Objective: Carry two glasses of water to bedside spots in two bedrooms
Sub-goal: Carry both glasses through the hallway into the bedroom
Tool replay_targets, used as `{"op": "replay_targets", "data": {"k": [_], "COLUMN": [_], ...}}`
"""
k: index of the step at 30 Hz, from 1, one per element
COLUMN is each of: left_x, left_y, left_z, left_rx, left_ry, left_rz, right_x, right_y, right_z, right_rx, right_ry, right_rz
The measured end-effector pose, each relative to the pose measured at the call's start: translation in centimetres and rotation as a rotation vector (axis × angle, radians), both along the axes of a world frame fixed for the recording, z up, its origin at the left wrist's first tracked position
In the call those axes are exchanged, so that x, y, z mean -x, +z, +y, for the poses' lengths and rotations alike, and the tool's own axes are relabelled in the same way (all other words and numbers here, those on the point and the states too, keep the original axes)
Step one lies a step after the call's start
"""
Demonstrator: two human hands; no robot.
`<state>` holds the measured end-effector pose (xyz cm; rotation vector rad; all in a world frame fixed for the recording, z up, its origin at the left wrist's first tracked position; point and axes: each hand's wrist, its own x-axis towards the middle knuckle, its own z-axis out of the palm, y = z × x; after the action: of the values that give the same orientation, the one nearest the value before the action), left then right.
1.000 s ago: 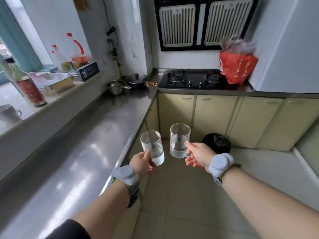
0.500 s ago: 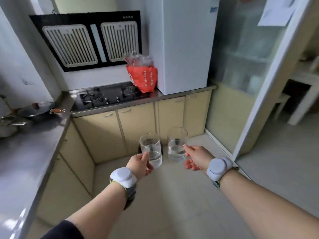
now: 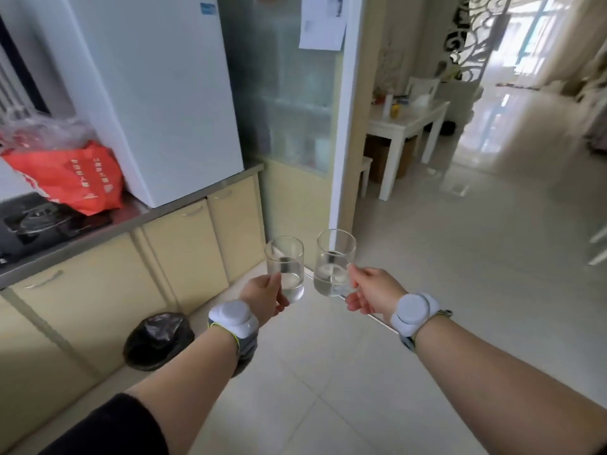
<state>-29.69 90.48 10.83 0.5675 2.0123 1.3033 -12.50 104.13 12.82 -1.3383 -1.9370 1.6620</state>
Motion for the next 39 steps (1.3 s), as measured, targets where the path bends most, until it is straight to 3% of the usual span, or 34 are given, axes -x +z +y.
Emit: {"op": "replay_targets", "data": {"k": [9, 24, 39], "left_x": [-6.6, -20.4, -20.7], "left_y": [1.2, 1.9, 2.0], "left_z": [15.4, 44.1, 70.9], "left_rx": [-0.058, -0.042, -0.117], "left_ry": [-0.203, -0.346, -0.626], "left_rz": [-0.010, -0.056, 0.056], "right_x": [-8.1, -23.9, -25.5], "right_y": [0.1, 1.9, 2.1], "right_z": [11.4, 36.1, 58.4], "right_rx": [-0.008, -0.037, -0.037], "right_ry": [-0.275, -0.372, -0.613], "right_rz": [0.045, -0.044, -0.022]}}
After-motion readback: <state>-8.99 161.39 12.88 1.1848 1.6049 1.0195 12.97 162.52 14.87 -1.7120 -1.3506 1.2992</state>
